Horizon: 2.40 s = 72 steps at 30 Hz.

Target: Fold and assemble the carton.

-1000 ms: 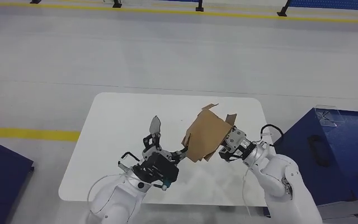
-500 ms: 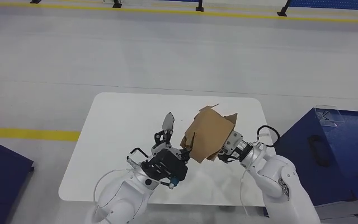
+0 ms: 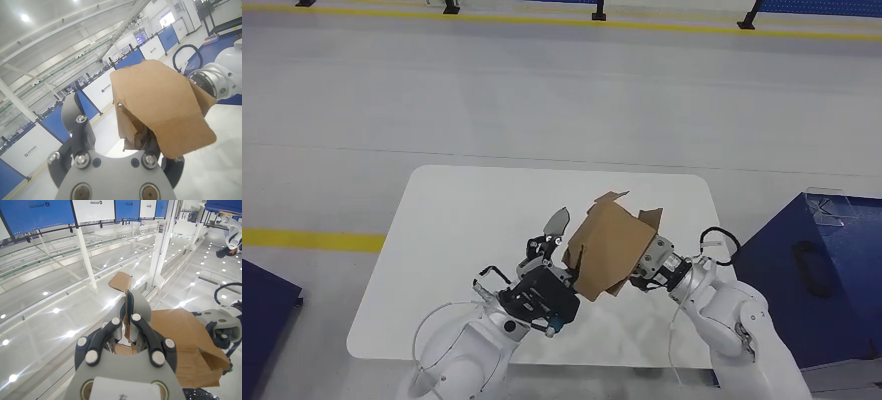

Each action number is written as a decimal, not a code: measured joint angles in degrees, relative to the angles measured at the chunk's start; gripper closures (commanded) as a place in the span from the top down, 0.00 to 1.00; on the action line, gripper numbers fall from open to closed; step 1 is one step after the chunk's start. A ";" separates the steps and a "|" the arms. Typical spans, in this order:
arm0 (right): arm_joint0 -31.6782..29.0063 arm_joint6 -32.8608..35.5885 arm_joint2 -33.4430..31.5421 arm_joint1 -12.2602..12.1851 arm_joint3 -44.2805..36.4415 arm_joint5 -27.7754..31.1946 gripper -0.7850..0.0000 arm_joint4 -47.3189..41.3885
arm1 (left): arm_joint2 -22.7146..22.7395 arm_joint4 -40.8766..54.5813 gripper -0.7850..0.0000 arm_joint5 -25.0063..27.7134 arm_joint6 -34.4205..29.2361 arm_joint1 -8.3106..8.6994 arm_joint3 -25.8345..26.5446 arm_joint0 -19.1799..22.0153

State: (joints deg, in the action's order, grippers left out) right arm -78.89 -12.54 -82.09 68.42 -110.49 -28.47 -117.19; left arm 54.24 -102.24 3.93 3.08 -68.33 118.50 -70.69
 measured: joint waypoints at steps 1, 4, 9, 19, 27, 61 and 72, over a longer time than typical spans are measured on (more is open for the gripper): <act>-0.10 0.62 0.15 0.03 -0.05 0.32 0.00 0.53 | 0.12 0.25 0.29 -0.13 -0.13 -0.08 0.03 -0.10; -0.33 1.99 0.39 0.10 -0.10 1.10 0.00 1.31 | 0.52 0.69 0.03 -0.39 -0.50 -0.25 0.07 -0.36; -0.49 2.89 0.57 0.13 -0.19 1.69 1.00 2.45 | 1.19 1.66 0.00 -0.46 -0.67 -0.48 0.01 -0.81; -0.48 2.86 0.56 0.13 -0.18 1.66 1.00 2.42 | 1.64 2.21 0.00 -0.26 -0.28 -0.63 0.25 -1.01; 1.05 7.86 -3.63 -0.36 4.12 3.56 1.00 11.49 | 4.09 9.22 0.00 2.55 -7.38 -0.72 2.48 -2.39; 2.24 58.56 -21.13 -3.20 6.81 17.19 1.00 49.00 | 18.44 113.01 0.00 -22.64 -53.39 -3.33 -12.47 8.39; -2.06 73.85 -18.65 -3.72 5.40 27.91 1.00 64.30 | 12.62 131.97 0.00 -35.93 -67.75 -3.72 -20.66 14.74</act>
State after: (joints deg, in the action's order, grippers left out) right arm -80.95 61.31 -100.74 64.70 -105.09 -0.56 -52.89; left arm 66.86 29.73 -32.01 -64.66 -72.05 97.84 -55.95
